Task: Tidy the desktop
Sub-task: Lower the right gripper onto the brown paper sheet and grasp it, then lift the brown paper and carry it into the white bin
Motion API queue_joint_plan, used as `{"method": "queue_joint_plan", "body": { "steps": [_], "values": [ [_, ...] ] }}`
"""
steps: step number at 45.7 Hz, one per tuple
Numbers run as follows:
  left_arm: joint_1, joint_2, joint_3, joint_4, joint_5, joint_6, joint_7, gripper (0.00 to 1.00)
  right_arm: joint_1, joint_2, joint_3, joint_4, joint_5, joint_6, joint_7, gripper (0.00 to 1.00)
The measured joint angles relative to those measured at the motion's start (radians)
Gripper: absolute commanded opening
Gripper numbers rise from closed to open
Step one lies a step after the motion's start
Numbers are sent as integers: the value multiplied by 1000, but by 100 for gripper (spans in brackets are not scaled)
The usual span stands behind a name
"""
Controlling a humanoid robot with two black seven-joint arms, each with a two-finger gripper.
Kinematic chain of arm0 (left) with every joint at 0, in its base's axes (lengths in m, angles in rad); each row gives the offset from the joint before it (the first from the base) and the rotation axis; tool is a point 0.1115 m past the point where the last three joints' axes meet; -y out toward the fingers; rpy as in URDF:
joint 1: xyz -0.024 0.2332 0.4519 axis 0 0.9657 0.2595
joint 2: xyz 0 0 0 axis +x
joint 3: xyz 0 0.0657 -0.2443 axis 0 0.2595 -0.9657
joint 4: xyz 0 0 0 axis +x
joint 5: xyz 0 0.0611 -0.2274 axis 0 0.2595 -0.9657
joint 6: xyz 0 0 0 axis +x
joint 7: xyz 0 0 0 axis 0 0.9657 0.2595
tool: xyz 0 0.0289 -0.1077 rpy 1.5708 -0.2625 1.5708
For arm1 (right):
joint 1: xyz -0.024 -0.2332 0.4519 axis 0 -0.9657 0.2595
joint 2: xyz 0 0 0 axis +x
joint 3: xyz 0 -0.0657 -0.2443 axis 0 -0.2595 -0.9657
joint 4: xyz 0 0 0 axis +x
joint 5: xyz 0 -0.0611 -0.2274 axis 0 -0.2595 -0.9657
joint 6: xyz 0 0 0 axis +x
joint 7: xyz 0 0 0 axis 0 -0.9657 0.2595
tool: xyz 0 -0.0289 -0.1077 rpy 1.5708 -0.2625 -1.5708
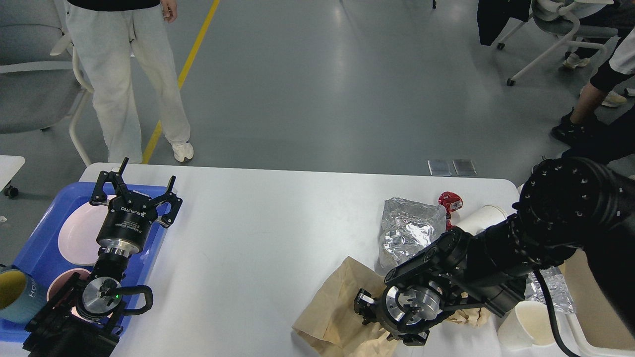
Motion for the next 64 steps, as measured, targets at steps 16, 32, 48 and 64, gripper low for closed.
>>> {"method": "queue_joint_plan", "body": {
  "steps": [16,32,48,64],
  "values": [
    [0,0,0,0,0,0,0,97,-1,5,0,0,-7,-15,-4,0],
    [0,0,0,0,0,0,0,97,15,5,0,24,-9,-11,-13,0],
    [-1,0,0,0,0,0,0,97,567,-145,-142,412,-5,267,-38,0],
    [0,0,0,1,0,0,0,97,1137,-194,-431,423,-149,777,-29,0]
  ]
}}
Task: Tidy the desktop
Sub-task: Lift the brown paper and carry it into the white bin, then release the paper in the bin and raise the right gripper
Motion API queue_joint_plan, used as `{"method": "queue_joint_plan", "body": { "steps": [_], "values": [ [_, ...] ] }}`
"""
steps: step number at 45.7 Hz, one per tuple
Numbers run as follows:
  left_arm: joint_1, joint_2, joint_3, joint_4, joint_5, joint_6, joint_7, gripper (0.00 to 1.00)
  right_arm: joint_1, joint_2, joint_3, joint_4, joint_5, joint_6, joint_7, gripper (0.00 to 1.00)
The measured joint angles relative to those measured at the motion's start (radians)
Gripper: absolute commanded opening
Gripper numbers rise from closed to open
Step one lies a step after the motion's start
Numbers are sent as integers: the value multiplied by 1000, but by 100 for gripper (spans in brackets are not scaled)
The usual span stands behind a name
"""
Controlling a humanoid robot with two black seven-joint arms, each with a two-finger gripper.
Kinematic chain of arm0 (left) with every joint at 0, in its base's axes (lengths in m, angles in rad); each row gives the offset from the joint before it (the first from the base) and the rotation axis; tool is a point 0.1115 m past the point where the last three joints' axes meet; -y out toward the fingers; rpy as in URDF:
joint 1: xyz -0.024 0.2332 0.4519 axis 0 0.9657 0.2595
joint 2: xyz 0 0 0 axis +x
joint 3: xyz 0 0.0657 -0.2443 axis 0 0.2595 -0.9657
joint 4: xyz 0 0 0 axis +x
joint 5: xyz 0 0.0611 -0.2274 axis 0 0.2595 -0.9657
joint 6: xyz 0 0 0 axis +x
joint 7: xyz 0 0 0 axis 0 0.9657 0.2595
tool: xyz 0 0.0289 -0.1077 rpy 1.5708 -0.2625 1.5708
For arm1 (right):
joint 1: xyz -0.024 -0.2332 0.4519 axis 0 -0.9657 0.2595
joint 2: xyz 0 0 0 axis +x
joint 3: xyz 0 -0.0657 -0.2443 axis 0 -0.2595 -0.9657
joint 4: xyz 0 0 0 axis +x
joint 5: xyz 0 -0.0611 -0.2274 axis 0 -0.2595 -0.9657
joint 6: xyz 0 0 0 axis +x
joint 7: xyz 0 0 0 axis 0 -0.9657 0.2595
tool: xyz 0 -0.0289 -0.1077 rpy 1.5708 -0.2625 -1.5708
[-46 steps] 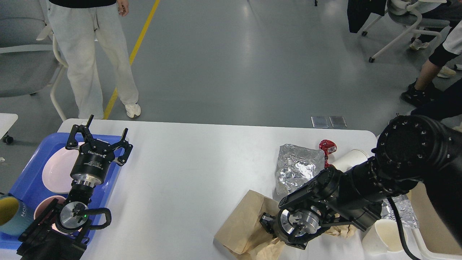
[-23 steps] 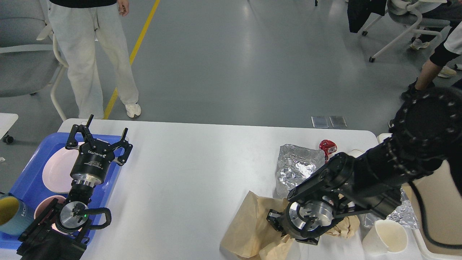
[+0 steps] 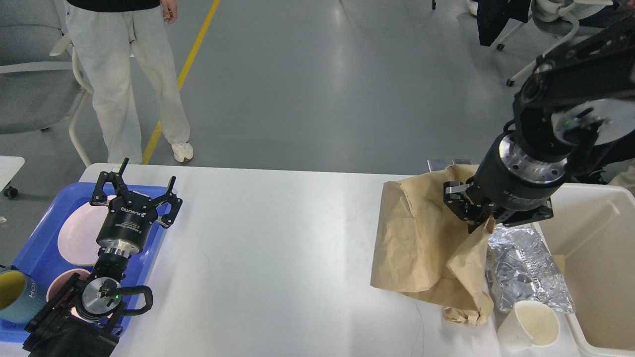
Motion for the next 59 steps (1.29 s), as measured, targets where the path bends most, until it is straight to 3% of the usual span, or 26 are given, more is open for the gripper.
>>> {"method": "queue_joint_plan", "body": {
  "steps": [4,12,18,27,36,43,53,59],
  "values": [
    [0,0,0,0,0,0,0,97,17,2,-28,0,-66,21,26,0],
    [0,0,0,-1,0,0,-1,97,24,3,-118,0,-174,50,127,0],
    [0,0,0,-2,0,0,-1,97,13,-21,-207,-19,-241,46,165,0],
    [0,0,0,0,0,0,-1,97,-165,-255,-350,-232,-361,11,178,0],
    [0,0,0,0,0,0,-1,97,-470,-531,-338,-551,-437,-74,171,0],
    [0,0,0,0,0,0,-1,97,-774,-627,-188,-737,-440,-260,170,0],
    [0,0,0,0,0,0,-1,97,-1344,-564,185,-1098,-430,-461,166,0],
    [0,0,0,0,0,0,-1,97,-1710,-396,384,-1500,-429,-507,158,0]
  ]
}}
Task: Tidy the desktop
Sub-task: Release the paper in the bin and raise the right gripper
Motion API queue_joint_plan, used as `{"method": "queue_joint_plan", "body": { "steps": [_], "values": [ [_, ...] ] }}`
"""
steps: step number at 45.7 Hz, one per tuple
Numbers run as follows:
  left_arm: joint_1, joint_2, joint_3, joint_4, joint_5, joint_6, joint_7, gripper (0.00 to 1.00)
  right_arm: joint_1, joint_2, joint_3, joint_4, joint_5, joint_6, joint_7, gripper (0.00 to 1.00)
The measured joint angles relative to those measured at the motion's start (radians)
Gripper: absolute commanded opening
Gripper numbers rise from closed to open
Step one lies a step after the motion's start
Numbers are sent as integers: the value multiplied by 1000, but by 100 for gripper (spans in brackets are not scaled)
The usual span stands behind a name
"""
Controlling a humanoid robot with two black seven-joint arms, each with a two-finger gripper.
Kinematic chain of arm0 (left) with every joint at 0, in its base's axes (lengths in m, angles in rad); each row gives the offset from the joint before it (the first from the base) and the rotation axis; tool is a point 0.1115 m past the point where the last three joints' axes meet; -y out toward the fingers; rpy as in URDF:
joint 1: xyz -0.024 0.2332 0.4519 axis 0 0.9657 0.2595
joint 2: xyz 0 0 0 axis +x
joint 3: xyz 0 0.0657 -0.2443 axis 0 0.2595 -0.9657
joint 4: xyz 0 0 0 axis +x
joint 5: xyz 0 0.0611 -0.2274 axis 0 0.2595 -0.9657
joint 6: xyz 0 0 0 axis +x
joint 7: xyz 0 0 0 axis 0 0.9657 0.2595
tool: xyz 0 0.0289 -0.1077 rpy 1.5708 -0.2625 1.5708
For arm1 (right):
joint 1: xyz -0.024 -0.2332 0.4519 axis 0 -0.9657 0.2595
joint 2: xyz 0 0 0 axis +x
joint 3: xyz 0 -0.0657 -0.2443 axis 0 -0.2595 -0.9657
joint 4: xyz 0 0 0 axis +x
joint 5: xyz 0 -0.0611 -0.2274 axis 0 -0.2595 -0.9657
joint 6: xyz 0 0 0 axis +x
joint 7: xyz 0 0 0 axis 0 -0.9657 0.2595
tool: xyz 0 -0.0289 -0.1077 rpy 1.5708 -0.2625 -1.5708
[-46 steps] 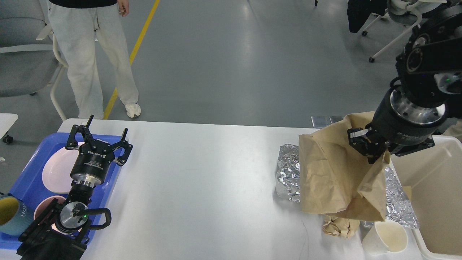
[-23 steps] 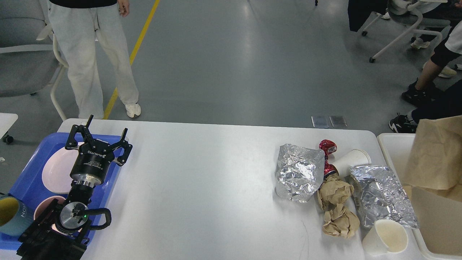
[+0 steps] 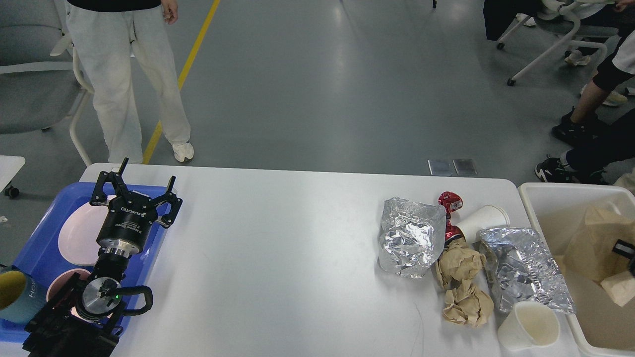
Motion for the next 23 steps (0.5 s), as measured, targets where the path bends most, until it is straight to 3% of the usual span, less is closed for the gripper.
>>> {"method": "queue_joint_plan", "body": {
  "steps": [6,23],
  "values": [
    [0,0,0,0,0,0,0,97,-231,174,43,-309,-2,-18,-4,0],
    [-1,0,0,0,0,0,0,97,-312,194,78,-347,3,-74,-6,0]
  ]
}}
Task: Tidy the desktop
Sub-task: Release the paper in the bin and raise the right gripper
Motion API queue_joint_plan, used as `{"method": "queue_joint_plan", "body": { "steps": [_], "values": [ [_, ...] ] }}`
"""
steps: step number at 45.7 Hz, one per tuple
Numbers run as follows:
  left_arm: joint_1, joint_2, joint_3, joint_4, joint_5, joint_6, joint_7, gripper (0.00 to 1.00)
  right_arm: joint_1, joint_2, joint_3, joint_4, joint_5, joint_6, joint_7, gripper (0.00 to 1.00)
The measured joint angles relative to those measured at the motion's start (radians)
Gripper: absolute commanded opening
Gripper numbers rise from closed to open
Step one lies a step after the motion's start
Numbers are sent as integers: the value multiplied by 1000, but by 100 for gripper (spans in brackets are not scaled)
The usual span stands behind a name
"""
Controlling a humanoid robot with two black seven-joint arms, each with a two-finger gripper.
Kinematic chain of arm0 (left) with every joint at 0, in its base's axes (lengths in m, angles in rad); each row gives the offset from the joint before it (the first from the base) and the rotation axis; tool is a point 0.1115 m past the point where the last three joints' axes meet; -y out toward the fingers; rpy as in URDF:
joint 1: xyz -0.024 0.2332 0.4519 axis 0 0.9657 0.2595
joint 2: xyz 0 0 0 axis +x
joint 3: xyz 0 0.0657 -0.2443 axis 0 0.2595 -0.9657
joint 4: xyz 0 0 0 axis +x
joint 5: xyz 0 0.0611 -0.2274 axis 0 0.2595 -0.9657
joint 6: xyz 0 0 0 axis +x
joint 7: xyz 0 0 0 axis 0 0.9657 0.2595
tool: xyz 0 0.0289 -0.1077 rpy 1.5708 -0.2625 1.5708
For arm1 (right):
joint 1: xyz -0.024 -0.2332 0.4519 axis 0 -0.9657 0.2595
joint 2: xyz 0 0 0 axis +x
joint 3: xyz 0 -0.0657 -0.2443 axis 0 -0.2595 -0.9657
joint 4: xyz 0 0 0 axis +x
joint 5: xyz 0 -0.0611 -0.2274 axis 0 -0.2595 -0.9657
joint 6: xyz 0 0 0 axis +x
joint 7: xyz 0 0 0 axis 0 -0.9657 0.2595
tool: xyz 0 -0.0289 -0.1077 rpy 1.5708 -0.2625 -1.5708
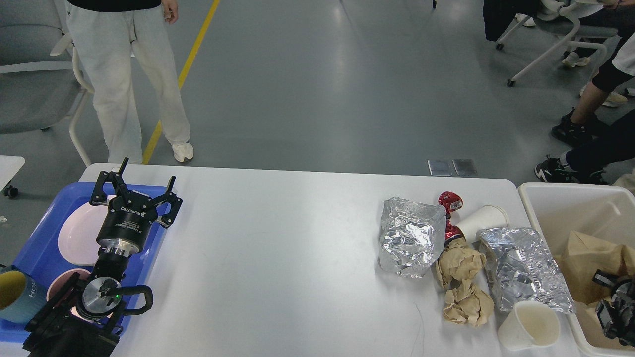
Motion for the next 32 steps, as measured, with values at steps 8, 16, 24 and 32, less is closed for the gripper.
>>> {"method": "queue_joint_plan", "body": {
  "steps": [8,16,24,32],
  "values": [
    [0,0,0,0,0,0,0,97,-7,-24,23,-1,0,-1,0,0],
    [0,0,0,0,0,0,0,97,-34,-20,25,-1,-1,-2,2,0],
    [0,0,0,0,0,0,0,97,-86,3,24,3,-1,-31,2,0],
    [0,0,0,0,0,0,0,97,-111,28,24,10,-1,-61,3,64]
  ]
}}
